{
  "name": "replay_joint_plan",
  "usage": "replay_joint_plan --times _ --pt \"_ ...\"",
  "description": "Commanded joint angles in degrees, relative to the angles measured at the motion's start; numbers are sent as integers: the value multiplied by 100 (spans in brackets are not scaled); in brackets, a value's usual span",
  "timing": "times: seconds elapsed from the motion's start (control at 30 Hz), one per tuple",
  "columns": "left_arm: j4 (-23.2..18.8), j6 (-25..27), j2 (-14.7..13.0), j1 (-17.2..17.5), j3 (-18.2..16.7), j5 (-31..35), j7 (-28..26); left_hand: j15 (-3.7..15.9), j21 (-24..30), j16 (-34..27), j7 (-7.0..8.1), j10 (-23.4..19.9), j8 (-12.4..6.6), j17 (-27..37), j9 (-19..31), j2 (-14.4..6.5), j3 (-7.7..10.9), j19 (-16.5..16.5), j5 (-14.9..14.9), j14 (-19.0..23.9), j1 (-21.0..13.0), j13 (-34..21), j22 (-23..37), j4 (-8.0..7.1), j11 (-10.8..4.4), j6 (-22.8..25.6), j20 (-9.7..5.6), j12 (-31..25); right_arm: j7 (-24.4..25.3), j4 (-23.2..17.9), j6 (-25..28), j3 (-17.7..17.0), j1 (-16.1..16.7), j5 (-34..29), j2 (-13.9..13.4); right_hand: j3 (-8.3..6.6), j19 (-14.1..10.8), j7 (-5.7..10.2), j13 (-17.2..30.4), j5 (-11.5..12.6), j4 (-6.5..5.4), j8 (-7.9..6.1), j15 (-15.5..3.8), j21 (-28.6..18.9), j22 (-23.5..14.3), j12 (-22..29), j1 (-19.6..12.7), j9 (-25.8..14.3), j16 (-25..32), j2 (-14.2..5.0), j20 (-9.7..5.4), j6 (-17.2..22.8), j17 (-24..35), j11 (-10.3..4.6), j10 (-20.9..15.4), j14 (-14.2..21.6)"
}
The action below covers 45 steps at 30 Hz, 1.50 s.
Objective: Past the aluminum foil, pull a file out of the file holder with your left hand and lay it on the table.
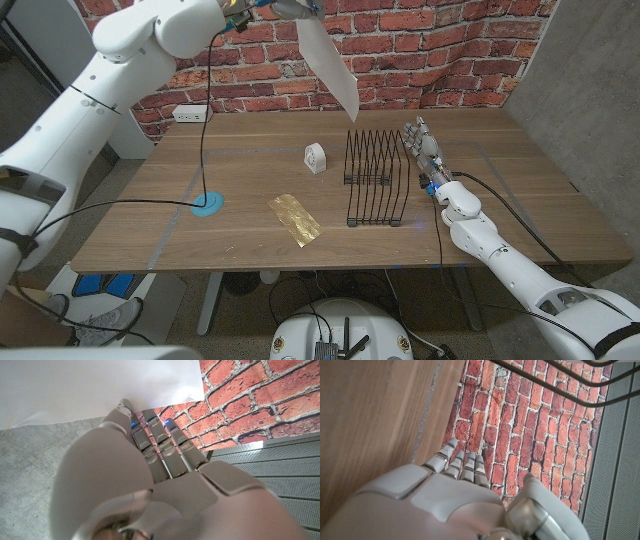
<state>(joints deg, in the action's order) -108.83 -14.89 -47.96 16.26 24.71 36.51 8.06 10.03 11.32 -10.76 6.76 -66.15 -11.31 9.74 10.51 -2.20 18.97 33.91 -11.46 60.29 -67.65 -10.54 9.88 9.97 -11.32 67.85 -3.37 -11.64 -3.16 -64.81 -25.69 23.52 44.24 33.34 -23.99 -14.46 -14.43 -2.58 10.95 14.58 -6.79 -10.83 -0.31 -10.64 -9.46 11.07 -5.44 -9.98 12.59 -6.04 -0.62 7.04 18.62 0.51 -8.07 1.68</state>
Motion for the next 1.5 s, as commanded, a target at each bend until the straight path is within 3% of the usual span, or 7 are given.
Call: replay_joint_plan --times 0.03,0.6,0.63,0.67,0.97,1.5 --pt "-165 288 -132 503 -162 134 -399 388 5 11 -12 -47 13 26 28 -34 -33 -8 -26 47 -22 -22 17 4 -27 61 -855 17 -23 117 77 39 -95 -1 46 -51 -39 -13 2 -28 14 -15 -14 -27 -23 9 61 -27 33 -191 -4 35 20 -2 -23 18" --pt "-365 721 -286 1178 -406 111 -927 387 -8 24 -4 -38 20 22 27 -33 -39 -32 -31 22 -27 -19 15 4 -22 57 -863 26 -160 440 94 110 -347 -18 155 -65 -34 -9 2 -31 20 -16 -11 -25 -23 10 74 -27 33 -188 -5 40 21 -1 -26 6" --pt "-383 757 -297 1217 -413 130 -950 345 -201 79 -26 16 -7 -8 -6 -213 320 -2326 -108 -244 -85 8 -43 31 -9 51 -973 47 -162 449 99 112 -355 -18 157 -65 -35 -8 2 -32 22 -16 -14 -25 -23 10 75 -27 33 -186 -5 40 22 0 -24 5" --pt "-411 809 -310 1260 -419 161 -965 344 -191 76 -11 20 -15 -10 -8 -217 409 -2567 -115 -274 -67 10 -44 28 -10 51 -981 47 -168 454 107 114 -361 -15 159 -68 -34 -7 2 -32 24 -16 -11 -25 -23 9 73 -27 34 -188 -5 40 21 0 -22 7" --pt "-596 1122 -369 1729 -568 150 -1269 345 -69 82 -6 41 -19 -13 -7 -192 529 -2480 -113 -378 -3 9 7 27 -16 21 -961 47 -211 523 146 142 -390 6 200 -73 -33 -11 3 -33 27 -15 -5 -24 -23 8 79 -27 36 -186 -6 39 23 -2 -20 6" --pt "-863 1614 -390 2393 -710 219 -1754 360 46 31 0 48 -23 9 -3 -120 553 -2088 -85 -327 1 3 38 40 -18 23 -945 38 -333 605 224 199 -506 -8 208 -89 -30 -11 3 -37 33 -14 -4 -23 -23 8 93 -28 39 -183 -7 38 23 -2 -19 7"
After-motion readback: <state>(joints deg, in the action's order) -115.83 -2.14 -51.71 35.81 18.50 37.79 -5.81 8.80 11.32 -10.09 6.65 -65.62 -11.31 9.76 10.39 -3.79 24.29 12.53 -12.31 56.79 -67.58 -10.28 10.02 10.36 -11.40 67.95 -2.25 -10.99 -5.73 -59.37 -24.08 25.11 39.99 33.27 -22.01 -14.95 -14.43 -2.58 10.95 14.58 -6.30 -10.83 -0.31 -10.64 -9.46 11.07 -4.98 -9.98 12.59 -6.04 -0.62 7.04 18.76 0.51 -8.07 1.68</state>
